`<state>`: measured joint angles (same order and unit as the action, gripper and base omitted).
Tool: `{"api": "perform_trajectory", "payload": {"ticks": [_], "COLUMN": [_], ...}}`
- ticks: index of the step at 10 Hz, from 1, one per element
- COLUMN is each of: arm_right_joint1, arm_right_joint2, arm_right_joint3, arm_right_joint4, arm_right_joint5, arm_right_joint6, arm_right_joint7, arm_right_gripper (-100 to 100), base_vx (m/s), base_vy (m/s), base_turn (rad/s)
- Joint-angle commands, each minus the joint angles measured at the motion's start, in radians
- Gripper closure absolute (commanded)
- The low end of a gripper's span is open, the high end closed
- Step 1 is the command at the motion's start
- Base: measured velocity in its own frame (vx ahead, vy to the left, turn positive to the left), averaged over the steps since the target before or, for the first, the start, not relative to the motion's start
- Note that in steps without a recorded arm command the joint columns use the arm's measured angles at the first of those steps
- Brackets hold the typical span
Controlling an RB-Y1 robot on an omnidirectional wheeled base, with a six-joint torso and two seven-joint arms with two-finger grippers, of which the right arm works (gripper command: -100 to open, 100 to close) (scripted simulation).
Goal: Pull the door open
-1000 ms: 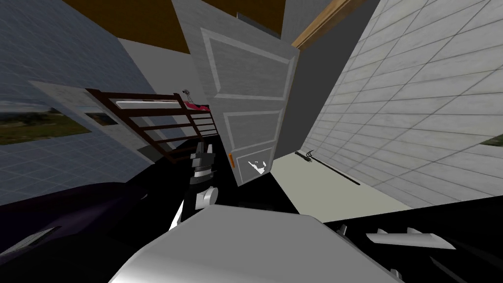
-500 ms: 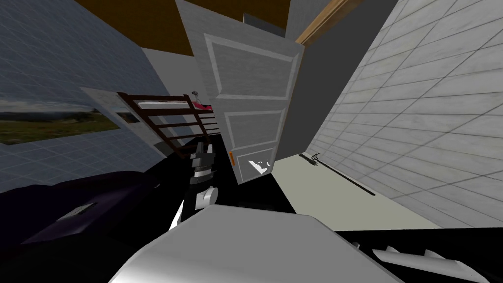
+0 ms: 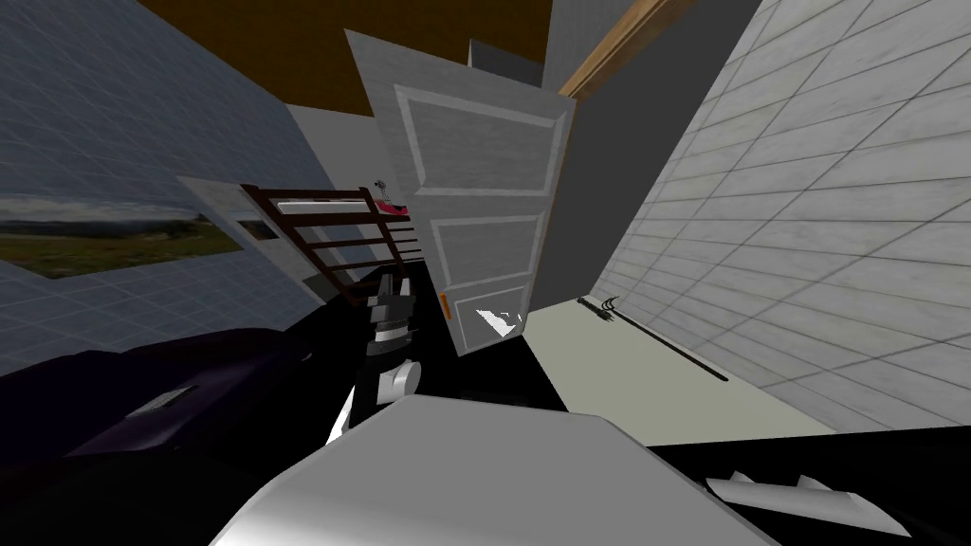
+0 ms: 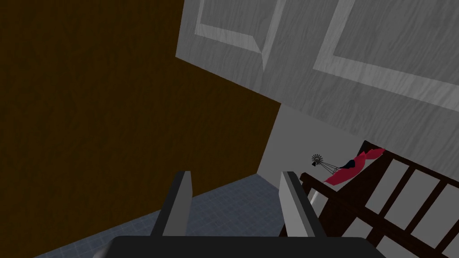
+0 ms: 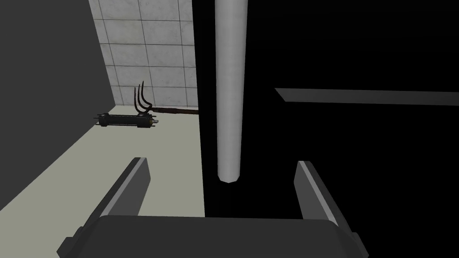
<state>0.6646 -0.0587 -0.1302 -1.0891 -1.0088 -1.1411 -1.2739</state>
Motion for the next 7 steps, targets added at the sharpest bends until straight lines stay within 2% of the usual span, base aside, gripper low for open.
{"api": "perform_trajectory", "payload": {"ticks": [1, 4, 7], "arm_right_joint1": [-0.017, -0.058, -0.103], "arm_right_joint2": [-0.028, -0.094, -0.167], "arm_right_joint3": [0.003, 0.006, 0.01], "arm_right_joint4": [0.039, 0.134, 0.234], "arm_right_joint5": [0.006, 0.018, 0.031], "arm_right_joint6": [0.002, 0.007, 0.013], "arm_right_joint7": [-0.037, -0.115, -0.2], "arm_right_gripper": [-100, -100, -100], "base_vx": [0.083, 0.082, 0.099], "base_vy": [0.043, 0.048, 0.003], "base_turn": [-0.092, -0.11, -0.136]}}
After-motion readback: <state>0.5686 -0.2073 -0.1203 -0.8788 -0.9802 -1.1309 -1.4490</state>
